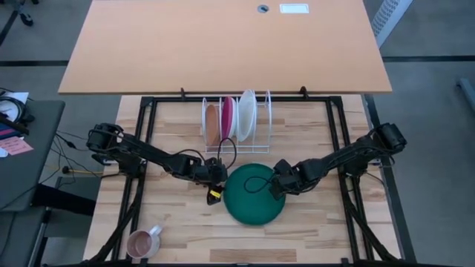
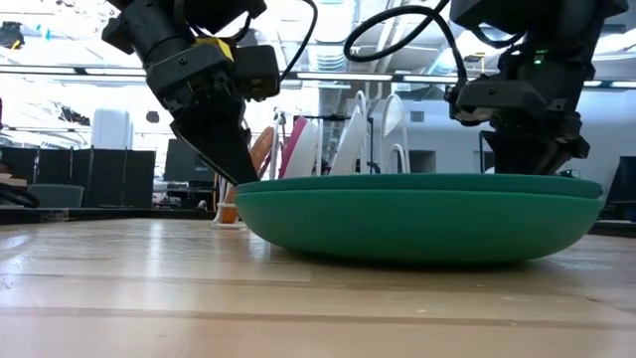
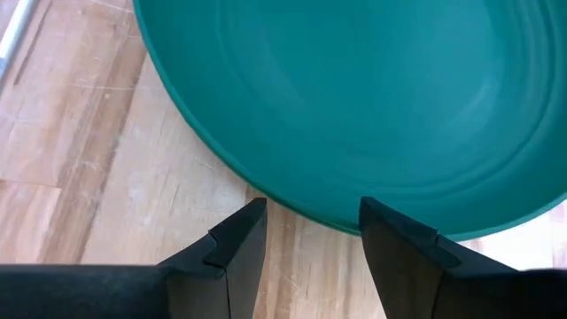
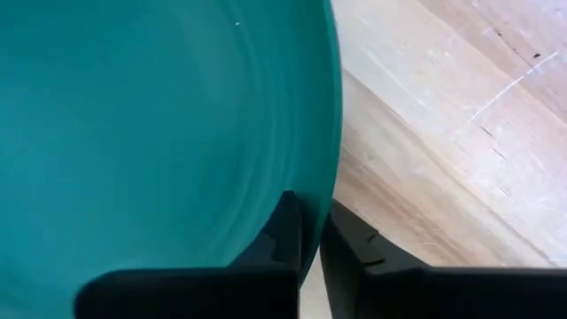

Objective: Sort dishes
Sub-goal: Put the dark green plate in the dish rack

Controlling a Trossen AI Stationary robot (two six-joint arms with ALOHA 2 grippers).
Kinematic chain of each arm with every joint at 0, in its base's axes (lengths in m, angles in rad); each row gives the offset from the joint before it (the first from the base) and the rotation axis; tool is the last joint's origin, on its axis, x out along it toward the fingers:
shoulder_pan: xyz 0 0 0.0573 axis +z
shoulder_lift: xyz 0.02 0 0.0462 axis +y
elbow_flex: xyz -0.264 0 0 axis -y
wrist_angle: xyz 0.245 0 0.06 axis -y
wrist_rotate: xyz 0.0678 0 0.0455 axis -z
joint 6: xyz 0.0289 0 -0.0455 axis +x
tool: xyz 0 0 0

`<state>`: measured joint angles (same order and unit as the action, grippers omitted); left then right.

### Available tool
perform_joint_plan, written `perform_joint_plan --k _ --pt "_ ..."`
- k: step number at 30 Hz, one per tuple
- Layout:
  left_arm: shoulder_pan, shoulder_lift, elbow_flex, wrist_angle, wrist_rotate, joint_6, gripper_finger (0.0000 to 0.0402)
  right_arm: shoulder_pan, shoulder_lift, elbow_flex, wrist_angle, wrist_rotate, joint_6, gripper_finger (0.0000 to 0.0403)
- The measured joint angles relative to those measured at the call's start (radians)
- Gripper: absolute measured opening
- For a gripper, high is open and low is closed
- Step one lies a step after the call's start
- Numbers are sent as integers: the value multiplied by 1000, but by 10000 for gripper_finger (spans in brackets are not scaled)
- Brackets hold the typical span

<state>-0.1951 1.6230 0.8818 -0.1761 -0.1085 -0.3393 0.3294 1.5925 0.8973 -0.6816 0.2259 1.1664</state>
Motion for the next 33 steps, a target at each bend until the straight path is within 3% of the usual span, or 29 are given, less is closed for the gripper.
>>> perform_joint_plan --k 13,33 --pt "-2 1 0 7 -5 28 173 -3 3 128 -162 36 -24 16" --pt "-2 1 -2 11 -50 55 173 -2 3 133 -153 38 -45 42"
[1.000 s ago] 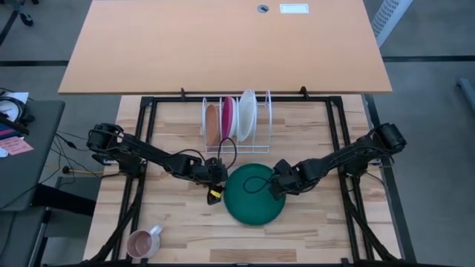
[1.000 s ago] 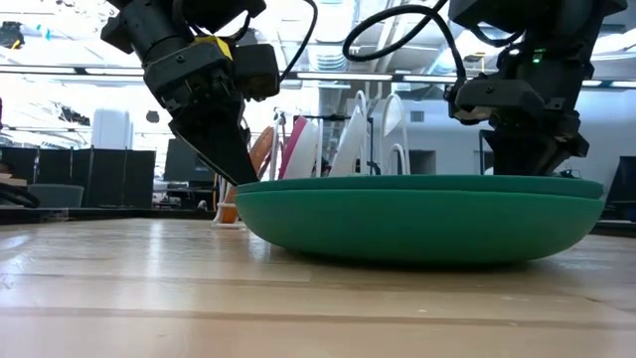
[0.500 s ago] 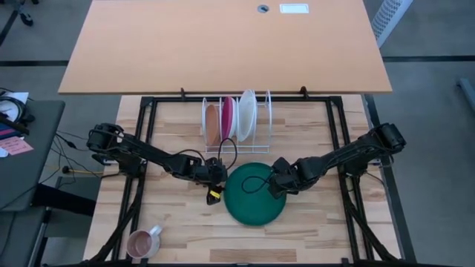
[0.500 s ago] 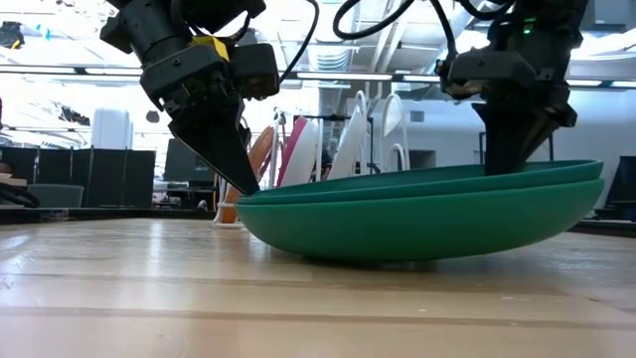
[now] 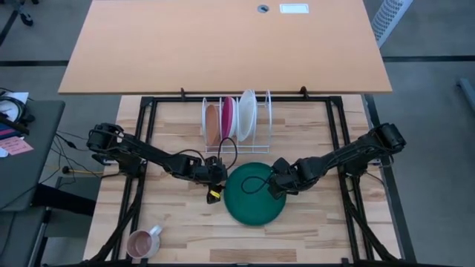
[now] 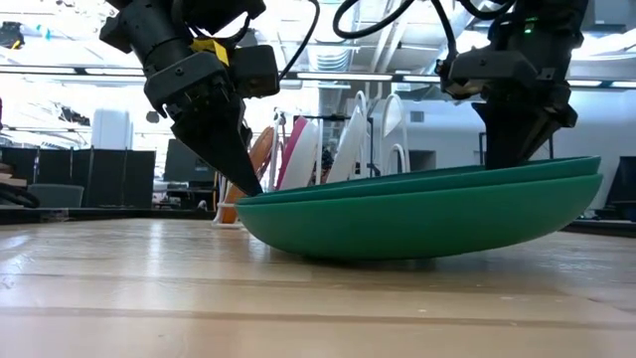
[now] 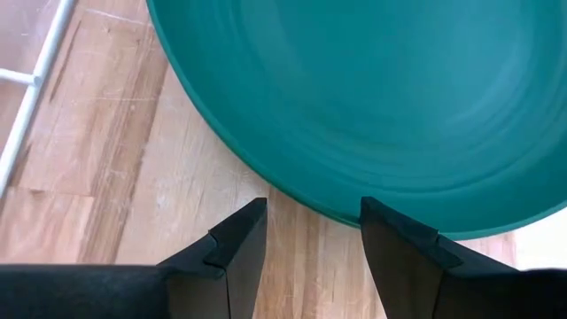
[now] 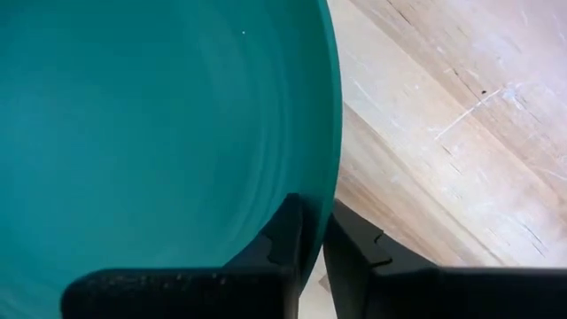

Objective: Sort dishes
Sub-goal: Put the dark green plate in the dish rack

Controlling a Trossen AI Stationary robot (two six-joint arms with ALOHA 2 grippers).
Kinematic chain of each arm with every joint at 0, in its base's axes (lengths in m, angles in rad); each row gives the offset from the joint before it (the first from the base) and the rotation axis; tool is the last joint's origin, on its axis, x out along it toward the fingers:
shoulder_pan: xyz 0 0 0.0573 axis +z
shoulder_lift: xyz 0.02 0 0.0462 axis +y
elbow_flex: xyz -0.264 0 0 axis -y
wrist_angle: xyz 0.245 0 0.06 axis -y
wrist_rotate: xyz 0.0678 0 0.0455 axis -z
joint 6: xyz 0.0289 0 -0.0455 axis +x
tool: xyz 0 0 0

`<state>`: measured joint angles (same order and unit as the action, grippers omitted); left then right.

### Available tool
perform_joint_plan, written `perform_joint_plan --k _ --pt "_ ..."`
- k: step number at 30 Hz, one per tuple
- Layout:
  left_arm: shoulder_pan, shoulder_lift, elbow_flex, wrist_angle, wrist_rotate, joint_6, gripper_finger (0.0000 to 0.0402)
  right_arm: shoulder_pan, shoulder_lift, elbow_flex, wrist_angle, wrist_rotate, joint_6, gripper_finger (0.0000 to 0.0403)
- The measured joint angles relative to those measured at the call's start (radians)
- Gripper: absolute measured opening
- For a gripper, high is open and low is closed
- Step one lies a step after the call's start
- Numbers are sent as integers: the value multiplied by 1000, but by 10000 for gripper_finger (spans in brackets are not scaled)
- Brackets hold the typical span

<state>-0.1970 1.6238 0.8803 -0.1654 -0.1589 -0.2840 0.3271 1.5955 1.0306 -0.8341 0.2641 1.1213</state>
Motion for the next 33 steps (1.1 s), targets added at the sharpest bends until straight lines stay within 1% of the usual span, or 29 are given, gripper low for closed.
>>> perform_joint_plan --k 8,17,24,30,33 --pt "0 0 0 4 0 16 173 0 0 0 22 0 0 47" --pt "0 61 2 47 6 33 173 3 0 0 31 3 4 48" --pt "4 67 1 71 11 36 173 16 0 0 23 3 4 48" --pt "4 74 0 95 23 25 173 22 0 -1 19 3 4 48" --pt "4 76 0 97 47 10 173 22 0 -1 19 3 3 48"
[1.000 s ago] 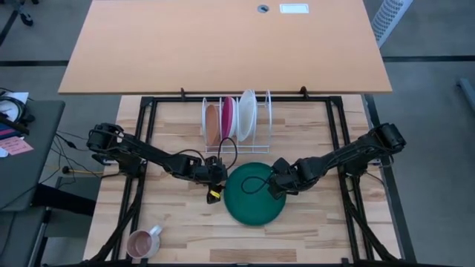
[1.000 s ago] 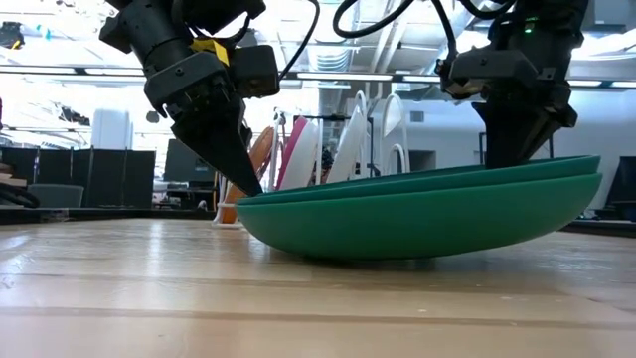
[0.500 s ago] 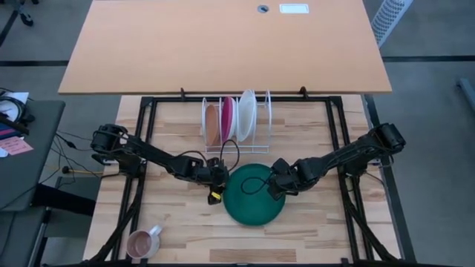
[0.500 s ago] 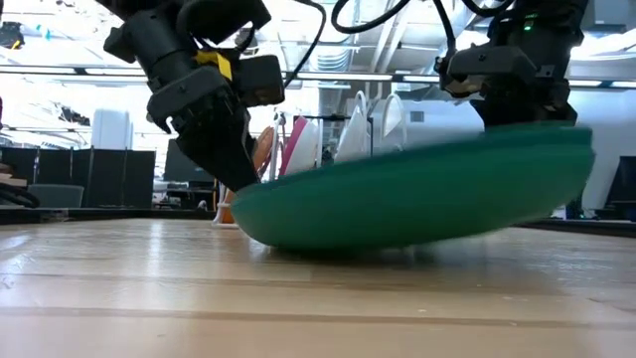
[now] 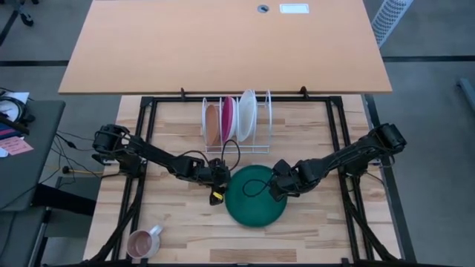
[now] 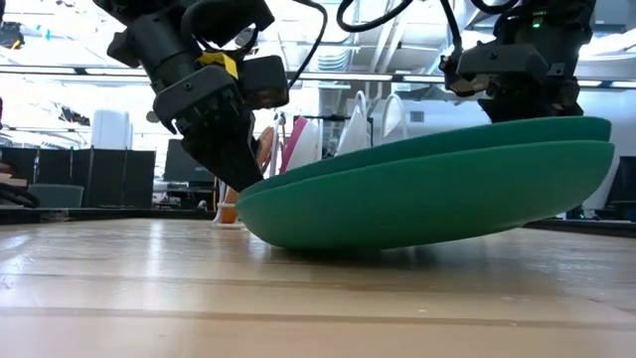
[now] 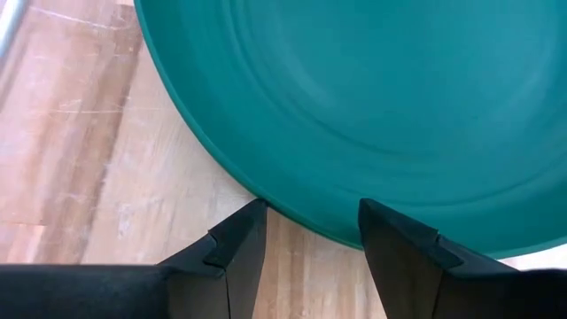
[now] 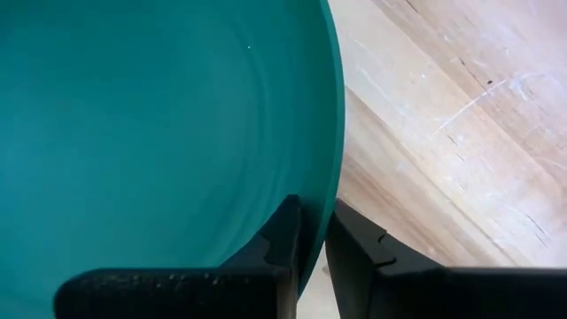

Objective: Sort dishes
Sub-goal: Put the dark green plate in the dish rack

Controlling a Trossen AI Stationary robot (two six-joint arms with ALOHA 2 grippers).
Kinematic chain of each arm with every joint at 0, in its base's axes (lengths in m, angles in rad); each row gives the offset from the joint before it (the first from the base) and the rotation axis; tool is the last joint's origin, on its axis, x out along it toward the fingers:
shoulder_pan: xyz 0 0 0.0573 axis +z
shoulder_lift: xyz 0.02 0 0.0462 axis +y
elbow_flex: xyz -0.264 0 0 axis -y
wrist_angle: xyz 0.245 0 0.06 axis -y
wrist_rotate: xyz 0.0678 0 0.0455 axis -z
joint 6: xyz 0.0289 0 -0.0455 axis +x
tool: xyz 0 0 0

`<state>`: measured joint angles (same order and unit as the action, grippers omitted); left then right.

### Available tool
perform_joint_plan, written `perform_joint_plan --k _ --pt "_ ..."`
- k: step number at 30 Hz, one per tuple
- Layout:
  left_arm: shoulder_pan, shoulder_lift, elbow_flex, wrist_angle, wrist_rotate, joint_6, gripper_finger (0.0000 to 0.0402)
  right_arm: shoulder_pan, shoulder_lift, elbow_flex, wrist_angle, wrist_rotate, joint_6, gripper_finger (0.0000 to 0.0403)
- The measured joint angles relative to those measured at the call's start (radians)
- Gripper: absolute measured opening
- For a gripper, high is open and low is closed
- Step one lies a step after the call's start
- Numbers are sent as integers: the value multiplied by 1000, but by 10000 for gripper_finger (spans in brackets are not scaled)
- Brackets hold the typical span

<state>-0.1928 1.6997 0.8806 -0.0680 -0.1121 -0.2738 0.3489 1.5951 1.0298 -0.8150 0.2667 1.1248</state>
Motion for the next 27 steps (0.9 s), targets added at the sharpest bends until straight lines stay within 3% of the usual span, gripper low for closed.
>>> perform_joint_plan --k 18,27 --pt "-2 4 0 9 18 2 173 -23 0 1 -12 -24 -3 47" --pt "-3 4 1 13 25 0 173 -26 0 1 -30 -47 -6 9"
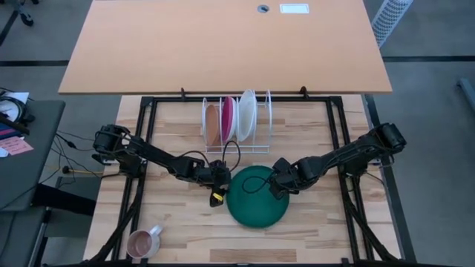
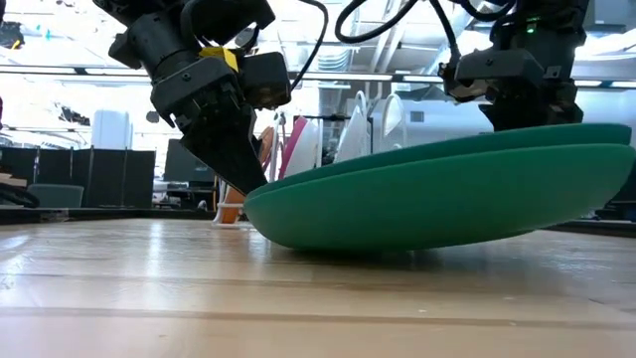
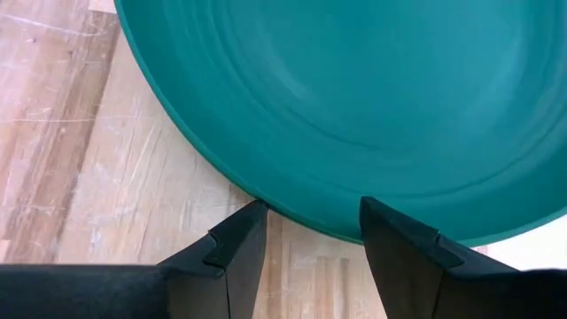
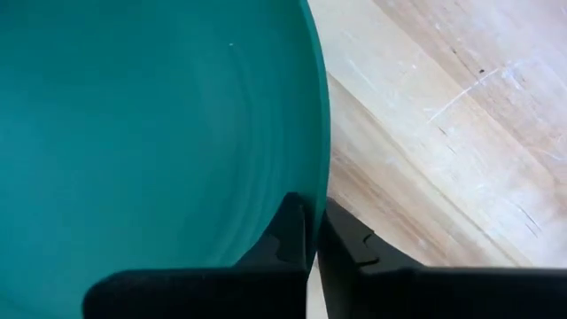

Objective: Sort dishes
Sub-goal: Put the dark green plate in the dish rack

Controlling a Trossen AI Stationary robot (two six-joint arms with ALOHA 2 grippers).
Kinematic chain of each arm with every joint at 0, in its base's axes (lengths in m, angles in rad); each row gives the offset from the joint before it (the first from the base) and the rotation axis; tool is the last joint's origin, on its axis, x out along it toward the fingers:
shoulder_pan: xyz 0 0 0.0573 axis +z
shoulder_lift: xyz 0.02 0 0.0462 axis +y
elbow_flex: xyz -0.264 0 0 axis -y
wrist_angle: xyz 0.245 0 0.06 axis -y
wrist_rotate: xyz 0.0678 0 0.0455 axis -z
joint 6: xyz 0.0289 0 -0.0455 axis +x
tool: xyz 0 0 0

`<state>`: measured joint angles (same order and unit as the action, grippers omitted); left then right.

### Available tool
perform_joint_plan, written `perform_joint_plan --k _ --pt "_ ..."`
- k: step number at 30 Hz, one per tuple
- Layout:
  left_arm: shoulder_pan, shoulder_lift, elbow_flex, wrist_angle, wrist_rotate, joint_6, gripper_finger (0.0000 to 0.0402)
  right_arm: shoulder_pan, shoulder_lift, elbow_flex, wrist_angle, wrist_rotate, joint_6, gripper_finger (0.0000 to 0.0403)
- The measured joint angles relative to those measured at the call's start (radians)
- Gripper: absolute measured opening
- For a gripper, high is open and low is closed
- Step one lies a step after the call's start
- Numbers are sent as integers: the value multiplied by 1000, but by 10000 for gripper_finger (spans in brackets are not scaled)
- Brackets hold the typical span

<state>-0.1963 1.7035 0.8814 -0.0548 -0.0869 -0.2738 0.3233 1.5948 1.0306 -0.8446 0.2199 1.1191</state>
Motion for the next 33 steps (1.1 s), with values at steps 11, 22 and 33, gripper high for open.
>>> perform_joint_plan --k 11,22,33 --pt "0 -8 0 -2 2 9 173 -20 0 1 -14 18 -22 9" --pt "0 -75 -3 -40 34 16 173 -19 0 1 26 146 -167 11" --pt "0 -95 4 -76 24 28 173 -9 0 1 15 176 -190 12"
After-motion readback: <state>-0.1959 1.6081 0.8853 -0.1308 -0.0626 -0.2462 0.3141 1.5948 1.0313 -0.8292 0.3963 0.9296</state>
